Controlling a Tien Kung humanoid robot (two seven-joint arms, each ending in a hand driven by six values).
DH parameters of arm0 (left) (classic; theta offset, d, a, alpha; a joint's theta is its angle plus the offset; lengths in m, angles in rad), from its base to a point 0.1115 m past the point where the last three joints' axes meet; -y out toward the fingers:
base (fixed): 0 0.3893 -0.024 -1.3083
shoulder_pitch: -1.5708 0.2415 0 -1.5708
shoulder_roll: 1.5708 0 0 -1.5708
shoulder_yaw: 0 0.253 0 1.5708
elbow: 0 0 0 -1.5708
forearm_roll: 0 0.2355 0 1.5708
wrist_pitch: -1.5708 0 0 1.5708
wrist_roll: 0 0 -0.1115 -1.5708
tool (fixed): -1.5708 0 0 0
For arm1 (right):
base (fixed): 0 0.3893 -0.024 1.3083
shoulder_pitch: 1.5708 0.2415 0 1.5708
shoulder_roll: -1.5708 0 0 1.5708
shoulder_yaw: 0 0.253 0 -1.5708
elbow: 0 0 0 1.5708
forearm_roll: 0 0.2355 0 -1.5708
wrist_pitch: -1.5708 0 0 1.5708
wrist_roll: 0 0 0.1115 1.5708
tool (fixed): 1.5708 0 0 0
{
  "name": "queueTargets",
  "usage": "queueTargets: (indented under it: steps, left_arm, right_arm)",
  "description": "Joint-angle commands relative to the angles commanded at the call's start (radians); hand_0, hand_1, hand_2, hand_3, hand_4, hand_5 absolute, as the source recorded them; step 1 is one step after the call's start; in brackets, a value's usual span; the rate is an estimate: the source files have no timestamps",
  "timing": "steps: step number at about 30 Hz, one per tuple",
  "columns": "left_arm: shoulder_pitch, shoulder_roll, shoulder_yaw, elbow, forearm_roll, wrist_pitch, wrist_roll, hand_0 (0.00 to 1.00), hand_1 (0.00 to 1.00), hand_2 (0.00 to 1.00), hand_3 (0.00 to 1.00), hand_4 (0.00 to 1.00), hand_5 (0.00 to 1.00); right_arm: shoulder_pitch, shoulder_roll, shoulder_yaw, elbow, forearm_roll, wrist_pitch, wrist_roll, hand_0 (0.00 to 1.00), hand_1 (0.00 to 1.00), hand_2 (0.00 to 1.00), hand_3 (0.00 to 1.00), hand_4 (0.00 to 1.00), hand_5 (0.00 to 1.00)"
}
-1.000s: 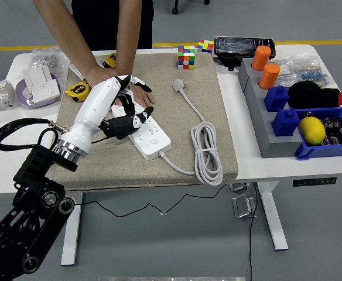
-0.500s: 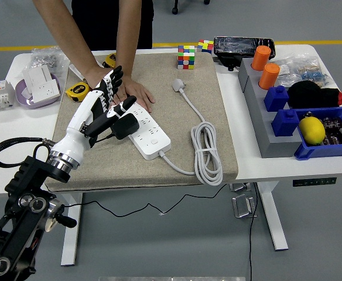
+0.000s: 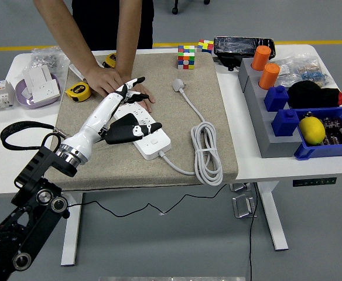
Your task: Pick up the plug,place it near the board,insert it into the board,press the button
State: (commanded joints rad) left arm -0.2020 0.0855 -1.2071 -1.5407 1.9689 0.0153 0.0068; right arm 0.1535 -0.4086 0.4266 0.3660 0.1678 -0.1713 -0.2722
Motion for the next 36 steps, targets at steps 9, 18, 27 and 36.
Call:
queueTargets:
  steps: [9,18,27,36]
  left_arm:
    - [-0.08,0.004,0.043,0.123,0.3,-0.08,0.002,0.202,0.088,0.156,0.801,0.516,0.023]
    - [-0.103,0.008,0.08,0.18,0.3,-0.136,0.015,0.187,0.063,0.156,0.803,0.5,0.002]
    - [-0.103,0.008,0.118,0.23,0.3,-0.153,0.024,0.187,0.05,0.159,0.831,0.496,0.002]
    - [-0.12,-0.005,0.126,0.321,0.3,-0.1,0.003,0.187,0.05,0.159,0.825,0.5,0.002]
  right_arm:
    - [0.005,0.0,0.002,0.0,0.0,-0.001,0.0,0.805,0.765,0.751,0.778,0.998,0.998]
    - [0.003,0.001,0.0,-0.001,0.004,0.0,0.0,0.805,0.764,0.751,0.778,0.998,0.998]
    - [0.006,0.002,0.003,-0.001,0.002,0.0,0.002,0.805,0.764,0.751,0.777,0.998,0.998]
    - [0.009,0.0,0.003,0.0,0.002,-0.001,0.001,0.805,0.764,0.751,0.777,0.998,0.998]
